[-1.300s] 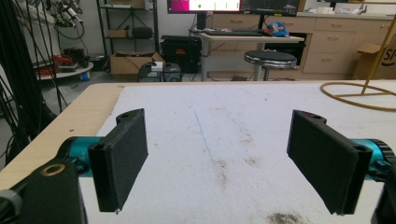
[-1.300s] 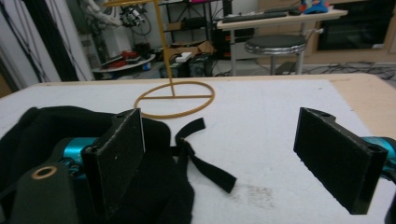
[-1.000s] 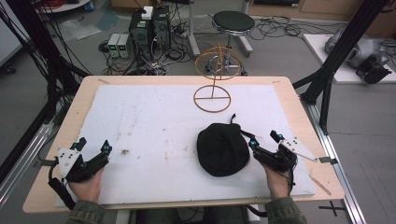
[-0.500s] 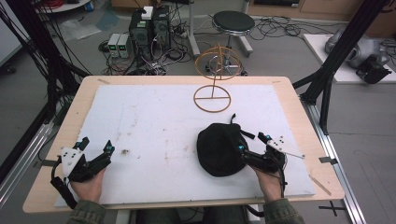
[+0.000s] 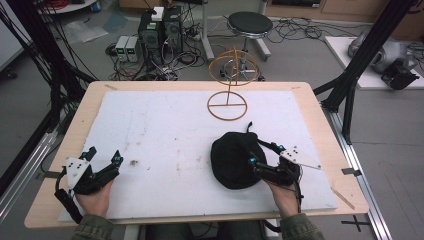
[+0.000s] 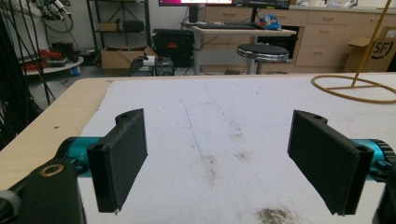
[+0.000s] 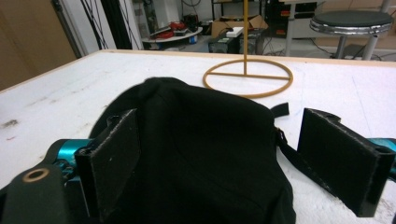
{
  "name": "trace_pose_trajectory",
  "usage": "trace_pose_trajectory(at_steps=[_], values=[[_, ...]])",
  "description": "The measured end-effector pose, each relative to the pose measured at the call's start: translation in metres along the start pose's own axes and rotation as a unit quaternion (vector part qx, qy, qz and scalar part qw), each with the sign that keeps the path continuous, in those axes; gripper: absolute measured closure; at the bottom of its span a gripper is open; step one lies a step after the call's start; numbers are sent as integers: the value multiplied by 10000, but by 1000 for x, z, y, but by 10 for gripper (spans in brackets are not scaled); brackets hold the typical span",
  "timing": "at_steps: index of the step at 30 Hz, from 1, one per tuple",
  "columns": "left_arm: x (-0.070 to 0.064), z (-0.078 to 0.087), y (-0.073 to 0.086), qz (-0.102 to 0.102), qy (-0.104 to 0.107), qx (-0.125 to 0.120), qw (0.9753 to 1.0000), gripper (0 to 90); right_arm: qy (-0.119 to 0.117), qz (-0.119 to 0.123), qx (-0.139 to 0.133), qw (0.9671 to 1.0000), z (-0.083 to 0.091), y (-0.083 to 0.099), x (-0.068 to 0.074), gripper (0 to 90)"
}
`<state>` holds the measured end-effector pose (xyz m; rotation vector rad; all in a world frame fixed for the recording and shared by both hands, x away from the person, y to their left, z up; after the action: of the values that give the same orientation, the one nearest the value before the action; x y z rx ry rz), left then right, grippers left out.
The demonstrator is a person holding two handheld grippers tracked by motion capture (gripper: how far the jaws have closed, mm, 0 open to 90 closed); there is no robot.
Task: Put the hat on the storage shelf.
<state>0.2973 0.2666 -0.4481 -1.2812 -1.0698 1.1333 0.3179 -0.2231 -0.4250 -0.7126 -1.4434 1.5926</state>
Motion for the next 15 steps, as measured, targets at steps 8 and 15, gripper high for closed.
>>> trace_pose_trajectory(at_steps=[8, 15], values=[[1, 0, 0, 11, -15, -17, 10000, 200, -270, 181, 167, 9993, -9, 0, 19, 126], [2, 0, 0, -3, -29, 1, 10000, 200, -218, 393, 400, 9982, -14, 4, 27, 126]])
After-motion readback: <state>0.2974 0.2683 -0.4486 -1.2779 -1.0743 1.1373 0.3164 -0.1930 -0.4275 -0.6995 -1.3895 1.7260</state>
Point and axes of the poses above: each handheld gripper's, and its own axes: z roughly backward along the jaws, y roughly out of its underside, x roughly to its left, the point moved 5 cm from there along -z, roughly forward along the jaws, and after that the axes turned 5 degrees about -x, right-handed, at the moved point
